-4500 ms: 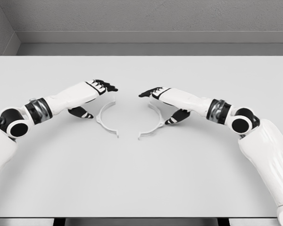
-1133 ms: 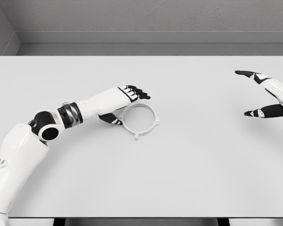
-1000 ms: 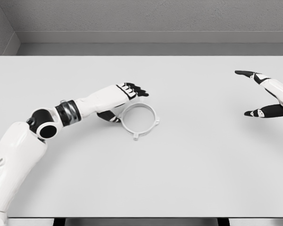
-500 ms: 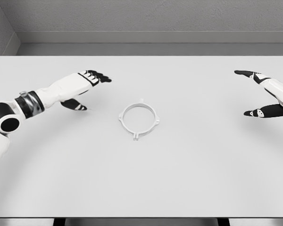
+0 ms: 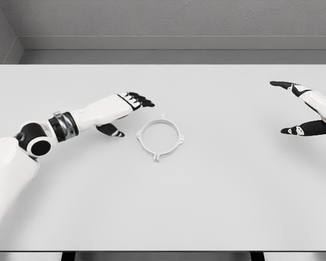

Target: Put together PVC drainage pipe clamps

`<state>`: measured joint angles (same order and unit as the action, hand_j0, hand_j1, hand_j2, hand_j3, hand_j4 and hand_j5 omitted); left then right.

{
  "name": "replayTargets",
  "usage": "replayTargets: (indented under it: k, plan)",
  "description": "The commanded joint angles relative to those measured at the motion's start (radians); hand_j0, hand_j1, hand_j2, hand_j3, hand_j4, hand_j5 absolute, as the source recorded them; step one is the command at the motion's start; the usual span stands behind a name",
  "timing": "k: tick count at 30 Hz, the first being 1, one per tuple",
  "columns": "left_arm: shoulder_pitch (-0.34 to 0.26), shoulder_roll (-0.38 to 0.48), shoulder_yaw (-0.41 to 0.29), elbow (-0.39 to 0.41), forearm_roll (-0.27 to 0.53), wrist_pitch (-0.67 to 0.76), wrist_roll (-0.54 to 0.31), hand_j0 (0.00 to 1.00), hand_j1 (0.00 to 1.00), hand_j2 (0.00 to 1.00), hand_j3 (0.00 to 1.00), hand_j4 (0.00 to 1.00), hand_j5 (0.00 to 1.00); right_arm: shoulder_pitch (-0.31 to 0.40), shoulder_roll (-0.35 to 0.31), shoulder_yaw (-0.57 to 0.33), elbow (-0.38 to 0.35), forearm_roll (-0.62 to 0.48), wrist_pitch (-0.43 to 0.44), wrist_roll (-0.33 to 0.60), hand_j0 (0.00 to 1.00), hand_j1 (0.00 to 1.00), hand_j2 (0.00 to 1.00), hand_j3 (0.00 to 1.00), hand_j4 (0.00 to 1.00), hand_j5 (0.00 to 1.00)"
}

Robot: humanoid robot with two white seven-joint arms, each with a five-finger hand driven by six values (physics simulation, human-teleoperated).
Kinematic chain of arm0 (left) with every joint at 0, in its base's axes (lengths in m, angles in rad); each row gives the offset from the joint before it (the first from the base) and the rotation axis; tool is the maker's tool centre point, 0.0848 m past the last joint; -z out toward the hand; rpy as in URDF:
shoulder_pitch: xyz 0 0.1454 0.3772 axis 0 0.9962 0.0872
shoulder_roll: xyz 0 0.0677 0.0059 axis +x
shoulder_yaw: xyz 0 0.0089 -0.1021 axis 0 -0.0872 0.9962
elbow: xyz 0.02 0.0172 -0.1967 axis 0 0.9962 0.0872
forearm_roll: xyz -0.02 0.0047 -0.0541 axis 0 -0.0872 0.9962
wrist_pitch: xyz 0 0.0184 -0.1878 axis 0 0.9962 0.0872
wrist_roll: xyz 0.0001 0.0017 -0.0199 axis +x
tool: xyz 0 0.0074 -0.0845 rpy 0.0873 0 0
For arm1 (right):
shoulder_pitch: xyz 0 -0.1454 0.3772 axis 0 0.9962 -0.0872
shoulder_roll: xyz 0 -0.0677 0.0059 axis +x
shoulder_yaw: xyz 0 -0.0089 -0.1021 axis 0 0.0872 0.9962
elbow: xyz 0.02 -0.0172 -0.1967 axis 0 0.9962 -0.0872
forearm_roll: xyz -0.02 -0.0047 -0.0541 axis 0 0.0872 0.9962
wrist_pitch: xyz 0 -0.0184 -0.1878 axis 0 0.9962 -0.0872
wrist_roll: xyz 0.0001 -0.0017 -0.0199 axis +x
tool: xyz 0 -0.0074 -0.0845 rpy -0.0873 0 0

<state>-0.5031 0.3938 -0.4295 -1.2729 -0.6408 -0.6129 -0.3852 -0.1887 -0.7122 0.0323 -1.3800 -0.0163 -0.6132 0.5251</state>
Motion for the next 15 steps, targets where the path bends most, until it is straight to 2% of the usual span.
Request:
replayTargets:
  k: [1,3,4,6,7,11,13,15]
  plan:
    - [-0.002,-0.001,0.005,0.001,0.009,0.002,0.0,1.0,1.0,1.0,1.0,1.0,1.0,0.0,-0.001,0.0,-0.001,-0.008,0.002,0.0,1.0,1.0,1.0,1.0,1.0,1.0]
    - [0.002,0.031,0.061,-0.006,0.018,0.002,0.0,1.0,1.0,1.0,1.0,1.0,1.0,0.0,-0.001,0.0,-0.001,-0.008,0.002,0.0,1.0,1.0,1.0,1.0,1.0,1.0]
    - [-0.002,0.074,0.063,-0.008,0.024,0.002,0.003,1.0,1.0,1.0,1.0,1.0,1.0,0.0,-0.001,0.0,-0.001,-0.008,0.002,0.0,1.0,1.0,1.0,1.0,1.0,1.0]
    - [-0.009,0.172,0.063,-0.01,0.11,0.002,0.003,1.0,1.0,1.0,1.0,1.0,1.0,0.0,-0.001,0.0,-0.002,-0.008,0.002,0.0,1.0,1.0,1.0,1.0,1.0,1.0]
    - [-0.009,0.22,0.064,-0.01,0.125,0.002,0.003,1.0,1.0,1.0,1.0,1.0,1.0,0.0,-0.001,0.0,-0.002,-0.008,0.002,0.0,1.0,1.0,1.0,1.0,1.0,1.0]
    - [-0.006,0.375,0.1,-0.003,0.127,0.002,0.005,1.0,1.0,1.0,1.0,1.0,1.0,0.002,-0.001,0.0,-0.001,-0.008,0.002,0.0,1.0,1.0,1.0,1.0,1.0,1.0]
    - [0.002,0.418,0.101,-0.002,0.145,0.002,0.006,1.0,1.0,1.0,1.0,1.0,1.0,0.003,-0.001,0.0,0.004,-0.008,0.002,0.0,1.0,1.0,1.0,1.0,1.0,1.0]
    - [0.018,0.435,0.107,0.018,0.225,0.002,0.005,1.0,1.0,1.0,1.0,1.0,1.0,0.003,0.025,0.003,0.002,-0.007,0.002,0.001,1.0,1.0,1.0,1.0,1.0,1.0]
